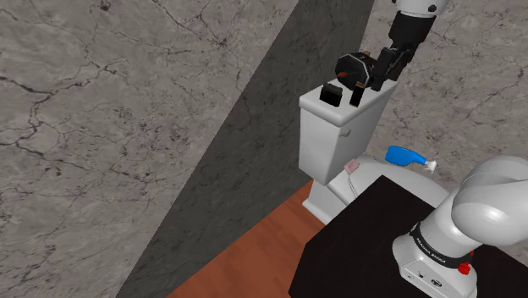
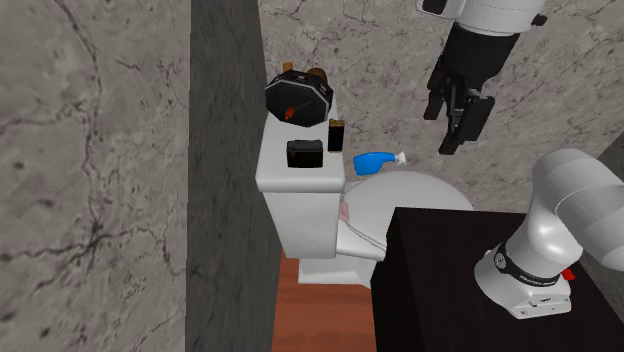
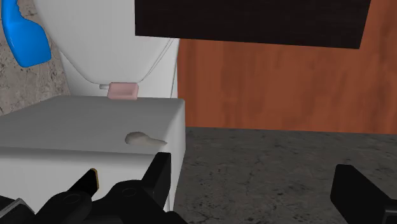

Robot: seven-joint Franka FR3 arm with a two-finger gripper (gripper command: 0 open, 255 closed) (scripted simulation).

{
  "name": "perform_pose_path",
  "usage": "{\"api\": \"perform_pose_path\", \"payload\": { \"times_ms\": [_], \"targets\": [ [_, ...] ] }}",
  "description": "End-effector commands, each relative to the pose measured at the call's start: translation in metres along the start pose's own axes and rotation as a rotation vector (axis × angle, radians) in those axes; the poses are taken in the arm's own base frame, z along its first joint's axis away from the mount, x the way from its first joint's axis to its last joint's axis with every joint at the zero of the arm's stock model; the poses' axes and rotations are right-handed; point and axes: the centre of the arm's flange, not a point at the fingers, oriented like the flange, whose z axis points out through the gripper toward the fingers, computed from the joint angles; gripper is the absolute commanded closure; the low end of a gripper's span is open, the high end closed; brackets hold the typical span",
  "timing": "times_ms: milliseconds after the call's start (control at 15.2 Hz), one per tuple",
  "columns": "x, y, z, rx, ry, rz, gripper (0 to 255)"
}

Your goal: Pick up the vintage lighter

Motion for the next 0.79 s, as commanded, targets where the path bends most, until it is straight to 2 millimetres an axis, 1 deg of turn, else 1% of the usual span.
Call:
{"api": "perform_pose_path", "payload": {
  "times_ms": [0,726],
  "targets": [
    [0.000,0.000,0.000,0.000,0.000,0.000,0],
    [0.100,0.077,0.069,0.025,0.034,-0.016,0]
  ]
}}
